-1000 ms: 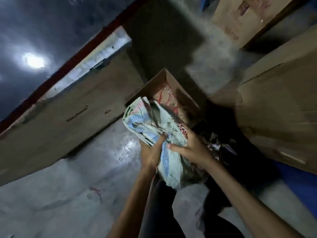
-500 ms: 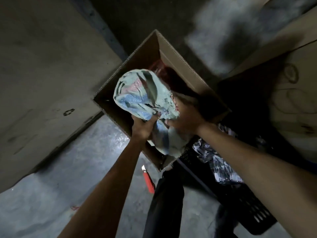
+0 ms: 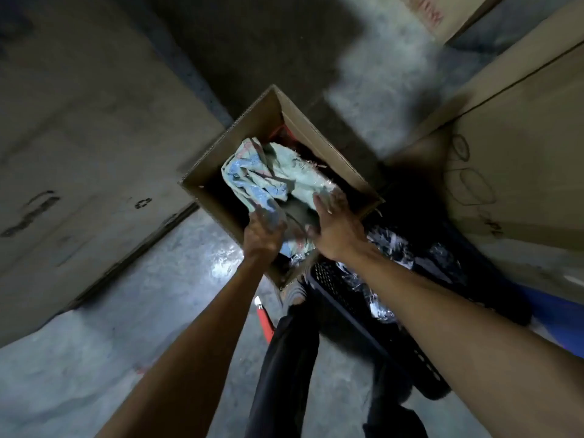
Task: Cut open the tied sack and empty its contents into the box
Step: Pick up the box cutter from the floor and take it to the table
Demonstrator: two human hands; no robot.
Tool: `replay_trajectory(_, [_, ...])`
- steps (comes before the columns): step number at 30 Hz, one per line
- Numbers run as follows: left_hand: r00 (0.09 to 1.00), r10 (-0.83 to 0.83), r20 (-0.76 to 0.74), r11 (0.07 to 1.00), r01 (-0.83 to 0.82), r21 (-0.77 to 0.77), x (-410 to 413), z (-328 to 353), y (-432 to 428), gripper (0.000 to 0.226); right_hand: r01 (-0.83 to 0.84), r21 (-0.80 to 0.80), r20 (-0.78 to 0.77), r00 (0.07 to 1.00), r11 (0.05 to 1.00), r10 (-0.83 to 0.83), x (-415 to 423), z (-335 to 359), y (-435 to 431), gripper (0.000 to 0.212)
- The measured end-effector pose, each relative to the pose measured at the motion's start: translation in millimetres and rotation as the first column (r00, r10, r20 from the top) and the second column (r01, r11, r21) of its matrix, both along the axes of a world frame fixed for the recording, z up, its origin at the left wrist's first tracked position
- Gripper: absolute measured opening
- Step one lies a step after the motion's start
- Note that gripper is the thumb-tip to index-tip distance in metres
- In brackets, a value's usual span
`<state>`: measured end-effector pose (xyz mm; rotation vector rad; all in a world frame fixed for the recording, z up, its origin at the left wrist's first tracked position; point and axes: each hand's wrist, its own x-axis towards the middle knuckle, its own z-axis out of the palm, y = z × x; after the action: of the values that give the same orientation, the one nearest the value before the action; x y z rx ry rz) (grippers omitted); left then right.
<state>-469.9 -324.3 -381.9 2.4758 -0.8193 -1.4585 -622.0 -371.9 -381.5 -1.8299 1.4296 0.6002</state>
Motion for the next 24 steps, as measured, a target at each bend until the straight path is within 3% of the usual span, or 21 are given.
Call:
replay_trajectory(5, [0.997, -0.075, 0.011, 0.996, 0.075, -0.039, -20.7, 79.9, 63.2, 0.047, -0.129, -0.022, -0.008, 0.992, 0.991, 0.129, -11.4, 80.2, 49.1, 0.077])
replay_trajectory(12, [0.978, 0.209, -0.007, 0.978, -0.209, -0.009, -65.1, 125.0, 244.2, 0.061, -0.291, 0.004, 0.034, 0.956, 0.957, 0.291, -37.4, 134.7, 190.3, 0.072])
replay_trajectory(19, [0.963, 0.271, 0.007, 0.927, -0.263, 0.269, -102.9, 100.1, 444.8, 0.058, -0.503, 0.182, -0.026, 0.856, 0.845, 0.516, -68.5, 95.9, 331.6, 0.072])
replay_trajectory(24, [0.976, 0.215, 0.039, 0.931, -0.217, 0.294, -77.7, 49.0, 535.3, 0.058, -0.533, 0.215, -0.034, 0.833, 0.818, 0.552, -48.5, 37.8, 388.5, 0.073])
